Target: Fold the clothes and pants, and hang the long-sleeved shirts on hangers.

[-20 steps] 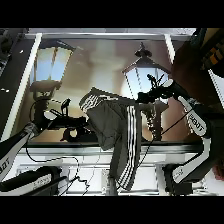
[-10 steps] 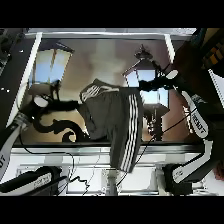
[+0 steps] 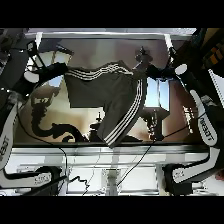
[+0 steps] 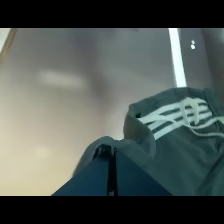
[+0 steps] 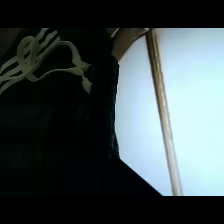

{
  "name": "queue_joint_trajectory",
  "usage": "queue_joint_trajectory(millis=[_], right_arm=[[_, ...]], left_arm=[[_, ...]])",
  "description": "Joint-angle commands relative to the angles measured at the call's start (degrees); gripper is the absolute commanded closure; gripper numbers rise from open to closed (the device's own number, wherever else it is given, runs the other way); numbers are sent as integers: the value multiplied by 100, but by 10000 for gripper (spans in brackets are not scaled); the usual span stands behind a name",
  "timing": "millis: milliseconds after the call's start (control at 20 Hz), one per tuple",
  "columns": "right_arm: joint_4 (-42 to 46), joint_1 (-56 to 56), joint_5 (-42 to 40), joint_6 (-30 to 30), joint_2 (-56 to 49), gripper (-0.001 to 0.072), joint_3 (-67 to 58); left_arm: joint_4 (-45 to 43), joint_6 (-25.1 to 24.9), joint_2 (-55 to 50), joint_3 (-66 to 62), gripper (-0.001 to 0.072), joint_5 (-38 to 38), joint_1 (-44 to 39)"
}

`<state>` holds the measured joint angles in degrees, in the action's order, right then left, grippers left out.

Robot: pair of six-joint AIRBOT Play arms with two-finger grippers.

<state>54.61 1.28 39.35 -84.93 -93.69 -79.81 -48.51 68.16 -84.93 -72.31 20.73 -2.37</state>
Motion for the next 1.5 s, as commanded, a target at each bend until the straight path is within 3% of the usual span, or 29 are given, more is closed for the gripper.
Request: queue_joint_trajectory(millis=[0, 200, 400, 750, 800, 850, 900, 950, 1050, 1100, 1150, 1350, 1450], right_arm=[[612, 15, -730, -651, 804, 692, 1132], [619, 17, -1628, -1200, 2277, 692, 3235], [608, 15, -1648, -1366, 3615, 692, 4767], [675, 17, -1550, -1381, 4824, 692, 5327], [675, 15, -1561, -1381, 4826, 691, 5327], [675, 15, -1550, -1381, 4819, 691, 5327], [675, 15, -1554, -1381, 4819, 691, 5327], [675, 15, -1558, -1381, 4819, 690, 5327], [675, 15, -1554, -1379, 4819, 690, 5327], [675, 15, -1550, -1379, 4819, 690, 5327], [675, 15, -1543, -1379, 4819, 690, 5327], [675, 15, -1510, -1377, 4819, 690, 5327], [675, 15, -1510, -1377, 4819, 690, 5327]], left_arm=[[9, 4, -634, -597, 699, -199, -319], [11, 4, -1025, -992, 700, -616, -800], [11, 4, -1145, -1152, 699, -988, -1248], [9, 4, -1145, -1152, 688, -789, -1561], [9, 4, -1108, -1152, 588, -295, -1497], [11, 17, -1047, -1152, 357, 317, -1384], [7, 157, -981, -1152, 176, 1003, -1237], [7, 258, -898, -1150, 113, 1893, -1023], [7, 260, -708, -1147, 151, 3469, -503], [9, 254, -549, -1108, 277, 3974, -216], [11, 254, -319, -988, 346, 4183, 26], [9, 302, 1250, 549, 355, 4295, 601], [11, 570, 2081, 1792, 355, 4277, 651]])
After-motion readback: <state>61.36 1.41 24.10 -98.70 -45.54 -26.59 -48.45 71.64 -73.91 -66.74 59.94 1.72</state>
